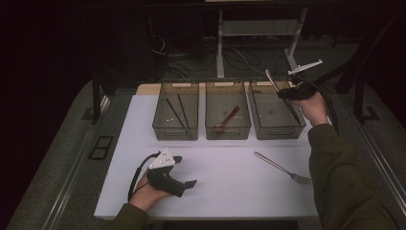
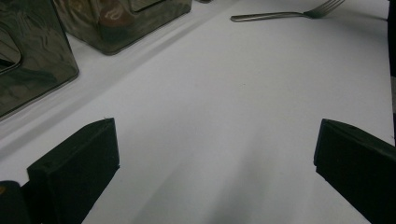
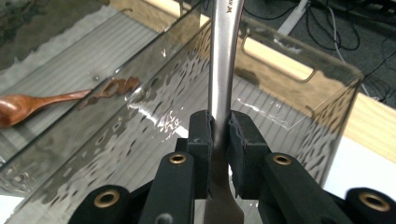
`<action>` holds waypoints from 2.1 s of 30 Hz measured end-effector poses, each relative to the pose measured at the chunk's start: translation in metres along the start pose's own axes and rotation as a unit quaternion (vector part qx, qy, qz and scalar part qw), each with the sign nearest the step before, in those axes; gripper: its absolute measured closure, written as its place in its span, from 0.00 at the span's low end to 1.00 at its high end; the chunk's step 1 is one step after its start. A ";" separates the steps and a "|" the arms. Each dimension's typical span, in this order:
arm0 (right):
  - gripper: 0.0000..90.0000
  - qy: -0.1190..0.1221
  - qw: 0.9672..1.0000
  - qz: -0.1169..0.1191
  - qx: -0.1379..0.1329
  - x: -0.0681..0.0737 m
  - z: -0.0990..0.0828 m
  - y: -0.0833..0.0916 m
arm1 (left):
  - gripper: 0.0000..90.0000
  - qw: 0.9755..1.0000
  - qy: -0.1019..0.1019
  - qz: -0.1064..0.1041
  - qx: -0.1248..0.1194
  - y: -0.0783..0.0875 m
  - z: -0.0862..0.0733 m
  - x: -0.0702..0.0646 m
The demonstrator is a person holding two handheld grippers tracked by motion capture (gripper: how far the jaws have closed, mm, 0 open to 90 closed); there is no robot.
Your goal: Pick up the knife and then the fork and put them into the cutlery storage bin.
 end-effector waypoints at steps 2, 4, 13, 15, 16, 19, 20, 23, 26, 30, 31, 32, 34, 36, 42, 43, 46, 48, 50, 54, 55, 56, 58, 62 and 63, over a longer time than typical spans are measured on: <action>0.87 -0.004 1.000 0.002 0.002 0.000 -0.005 -0.004 | 0.00 1.000 0.001 0.000 -0.001 0.000 0.000 0.000; 0.87 -0.010 1.000 0.003 0.006 -0.001 -0.011 -0.009 | 0.00 1.000 0.001 -0.001 0.000 0.000 0.000 0.000; 0.87 -0.013 0.999 0.002 0.032 0.001 -0.030 -0.026 | 0.00 1.000 0.002 -0.001 0.001 -0.002 -0.001 0.000; 0.87 -0.005 0.999 0.000 0.040 0.003 -0.031 -0.029 | 0.00 1.000 0.001 -0.002 0.001 -0.002 -0.001 -0.001; 0.87 -0.005 0.999 0.001 0.044 0.004 -0.031 -0.031 | 0.00 1.000 0.001 -0.002 0.002 -0.002 -0.001 -0.001; 0.81 -0.003 0.999 0.003 0.043 0.008 -0.032 -0.035 | 0.00 1.000 0.001 -0.002 0.001 -0.001 -0.001 0.000; 0.77 -0.008 0.999 0.006 0.035 0.008 -0.031 -0.035 | 0.00 1.000 0.001 -0.002 0.001 -0.001 -0.001 0.000; 0.70 -0.010 1.000 0.004 0.026 0.009 -0.027 -0.032 | 0.00 1.000 0.001 -0.002 0.000 -0.001 -0.001 0.000; 0.63 -0.016 1.000 0.010 0.014 0.009 -0.025 -0.028 | 0.00 1.000 0.000 -0.002 0.001 -0.001 0.000 -0.001; 0.54 -0.031 0.999 0.021 -0.008 0.009 -0.023 -0.018 | 0.00 1.000 0.000 -0.002 0.001 0.000 0.000 -0.001; 0.53 -0.033 0.999 0.018 -0.014 0.010 -0.023 -0.014 | 0.00 1.000 0.000 -0.002 0.001 -0.001 0.000 -0.001; 0.51 -0.034 0.999 0.014 -0.019 0.011 -0.023 -0.010 | 0.00 1.000 0.000 -0.002 0.001 -0.001 -0.001 -0.001; 0.48 -0.039 0.999 0.018 -0.026 0.013 -0.023 -0.002 | 0.00 1.000 0.000 -0.002 0.001 -0.001 -0.001 -0.001; 0.48 -0.047 0.998 0.034 -0.032 0.017 -0.024 0.006 | 0.00 1.000 -0.001 -0.002 0.002 -0.001 -0.001 -0.001; 0.41 -0.052 0.995 0.060 -0.062 0.027 -0.027 0.034 | 0.00 1.000 -0.003 -0.003 0.003 -0.001 -0.001 -0.002; 0.41 -0.050 0.995 0.057 -0.063 0.028 -0.027 0.038 | 0.00 1.000 -0.003 -0.003 0.003 -0.001 -0.001 -0.002; 0.41 -0.044 0.994 0.063 -0.074 0.034 -0.030 0.051 | 0.00 1.000 -0.003 -0.003 0.003 -0.001 -0.001 -0.002; 0.40 -0.036 0.995 0.059 -0.076 0.038 -0.033 0.058 | 0.00 1.000 -0.002 -0.003 0.003 -0.001 -0.001 -0.002; 0.40 -0.038 0.994 0.066 -0.082 0.042 -0.036 0.065 | 0.00 1.000 -0.002 -0.003 0.003 -0.001 -0.001 -0.003; 0.41 -0.033 0.993 0.075 -0.083 0.052 -0.046 0.075 | 0.00 1.000 -0.002 -0.004 0.004 -0.001 -0.001 -0.003; 0.41 -0.031 0.993 0.079 -0.084 0.054 -0.048 0.077 | 0.00 1.000 -0.002 -0.004 0.004 -0.001 -0.001 -0.003; 0.41 -0.031 0.992 0.081 -0.086 0.057 -0.051 0.079 | 0.00 1.000 -0.002 -0.004 0.004 -0.001 -0.001 -0.003; 0.42 -0.027 0.992 0.085 -0.085 0.063 -0.057 0.081 | 0.00 1.000 -0.002 -0.004 0.004 -0.001 -0.001 -0.003; 0.44 -0.016 0.994 0.082 -0.071 0.073 -0.071 0.083 | 0.00 1.000 -0.004 -0.005 0.004 -0.001 -0.001 -0.003; 0.44 -0.017 0.994 0.085 -0.069 0.076 -0.075 0.084 | 0.00 1.000 -0.004 -0.005 0.003 -0.001 -0.001 -0.003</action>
Point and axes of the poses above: each handheld gripper's, and its own axes: y roughly backward along the jaws, z roughly out of its top, x roughly to its left, the point moved 4 cm from there along -y, roughly forward along the jaws, and after that the axes turned 8 degrees about -x, right-handed, at the moved point
